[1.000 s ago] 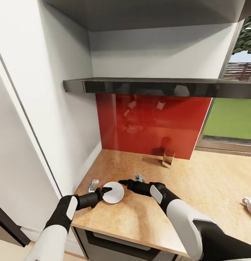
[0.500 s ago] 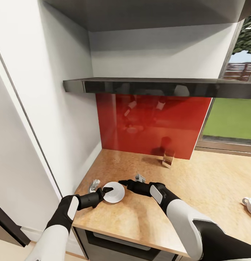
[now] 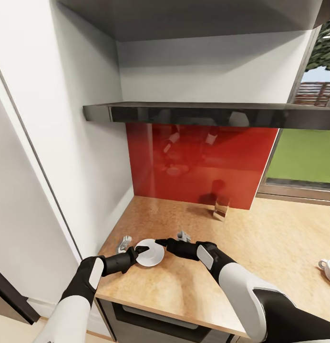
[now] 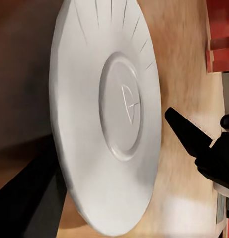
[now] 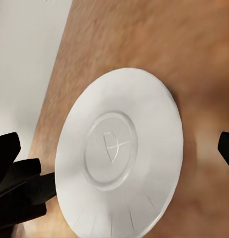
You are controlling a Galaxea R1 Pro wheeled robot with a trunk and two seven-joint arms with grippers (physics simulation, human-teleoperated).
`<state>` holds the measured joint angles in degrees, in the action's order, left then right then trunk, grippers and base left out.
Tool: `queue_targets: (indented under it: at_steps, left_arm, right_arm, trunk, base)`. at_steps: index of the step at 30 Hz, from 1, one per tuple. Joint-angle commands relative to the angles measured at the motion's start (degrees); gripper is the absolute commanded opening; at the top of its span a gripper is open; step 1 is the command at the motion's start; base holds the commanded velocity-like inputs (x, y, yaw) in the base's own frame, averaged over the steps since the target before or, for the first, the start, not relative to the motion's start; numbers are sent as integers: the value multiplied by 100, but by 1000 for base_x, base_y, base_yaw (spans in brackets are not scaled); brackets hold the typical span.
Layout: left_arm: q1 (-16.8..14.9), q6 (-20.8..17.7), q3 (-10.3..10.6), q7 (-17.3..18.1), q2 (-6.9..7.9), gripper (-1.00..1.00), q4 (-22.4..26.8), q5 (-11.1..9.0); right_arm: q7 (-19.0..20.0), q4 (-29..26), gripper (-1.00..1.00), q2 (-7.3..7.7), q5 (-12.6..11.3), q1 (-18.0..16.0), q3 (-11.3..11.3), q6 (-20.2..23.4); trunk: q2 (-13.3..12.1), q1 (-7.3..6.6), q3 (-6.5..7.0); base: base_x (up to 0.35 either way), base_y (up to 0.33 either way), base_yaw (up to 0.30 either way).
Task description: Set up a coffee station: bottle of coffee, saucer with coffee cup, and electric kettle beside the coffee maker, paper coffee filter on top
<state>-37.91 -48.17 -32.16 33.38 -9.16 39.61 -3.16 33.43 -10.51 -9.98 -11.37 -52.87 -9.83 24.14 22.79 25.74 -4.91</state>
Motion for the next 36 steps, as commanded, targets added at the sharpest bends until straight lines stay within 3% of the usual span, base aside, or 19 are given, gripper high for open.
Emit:
queue_targets:
  at_steps: [1, 36]
  left_arm:
    - [-6, -44, -27, -9, -3, 100, 2, 8]
    - [-6, -44, -36, -7, 46, 100, 7, 18]
  right_arm:
    - [-3, -5, 100, -2, -36, -4, -31, 52]
    - [5, -4, 100, -2, -111, -4, -54, 47]
  trunk:
    - [13, 4, -14]
    - [13, 4, -14]
  base:
    - [0, 0, 0]
    - [3, 2, 0]
